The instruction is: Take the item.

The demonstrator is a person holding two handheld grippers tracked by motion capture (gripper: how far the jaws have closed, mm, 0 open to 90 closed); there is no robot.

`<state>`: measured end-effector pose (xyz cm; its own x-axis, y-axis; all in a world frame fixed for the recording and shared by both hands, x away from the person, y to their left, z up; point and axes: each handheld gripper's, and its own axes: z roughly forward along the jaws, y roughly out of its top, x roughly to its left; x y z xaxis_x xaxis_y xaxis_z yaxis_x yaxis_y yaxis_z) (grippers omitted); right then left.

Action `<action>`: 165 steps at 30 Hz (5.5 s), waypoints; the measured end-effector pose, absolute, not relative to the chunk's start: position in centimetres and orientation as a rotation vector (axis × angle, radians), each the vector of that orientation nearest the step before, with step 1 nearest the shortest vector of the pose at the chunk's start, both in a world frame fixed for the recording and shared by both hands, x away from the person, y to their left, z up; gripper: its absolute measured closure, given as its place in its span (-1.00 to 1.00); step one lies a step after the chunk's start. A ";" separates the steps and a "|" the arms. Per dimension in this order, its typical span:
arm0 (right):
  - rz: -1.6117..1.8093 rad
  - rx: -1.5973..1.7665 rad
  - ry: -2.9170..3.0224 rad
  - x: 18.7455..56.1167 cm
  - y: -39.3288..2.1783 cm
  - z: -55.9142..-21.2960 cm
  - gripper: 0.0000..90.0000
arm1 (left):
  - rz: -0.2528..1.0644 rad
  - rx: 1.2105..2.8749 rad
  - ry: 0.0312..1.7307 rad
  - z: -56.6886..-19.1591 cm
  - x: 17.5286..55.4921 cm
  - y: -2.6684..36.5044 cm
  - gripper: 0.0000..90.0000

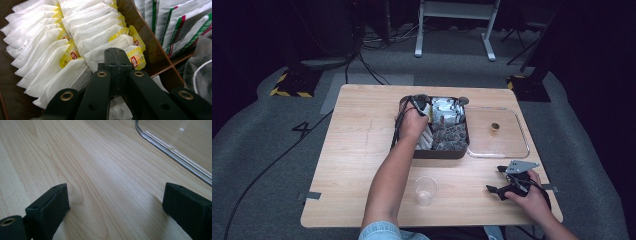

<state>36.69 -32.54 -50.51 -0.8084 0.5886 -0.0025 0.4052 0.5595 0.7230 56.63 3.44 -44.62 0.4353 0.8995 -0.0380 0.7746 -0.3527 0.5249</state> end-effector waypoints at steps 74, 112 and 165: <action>1.095 0.805 2.563 36.8 -32.6 -50.5 -0.85 | 0.319 2.157 0.659 -29.7 40.5 10.7 1.00; 1.096 0.805 2.563 36.8 -32.6 -50.5 -0.85 | 0.170 2.142 0.504 -35.6 30.9 9.5 1.00; 1.096 0.805 2.563 36.8 -32.6 -50.5 -0.85 | 0.245 2.079 0.568 -39.0 30.9 12.8 0.03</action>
<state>36.77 -32.63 -50.52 -0.8195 0.5731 -0.0038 0.3932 0.5670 0.7238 30.93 12.76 -38.99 0.8729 0.4857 -0.0470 0.2990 -0.4562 0.8382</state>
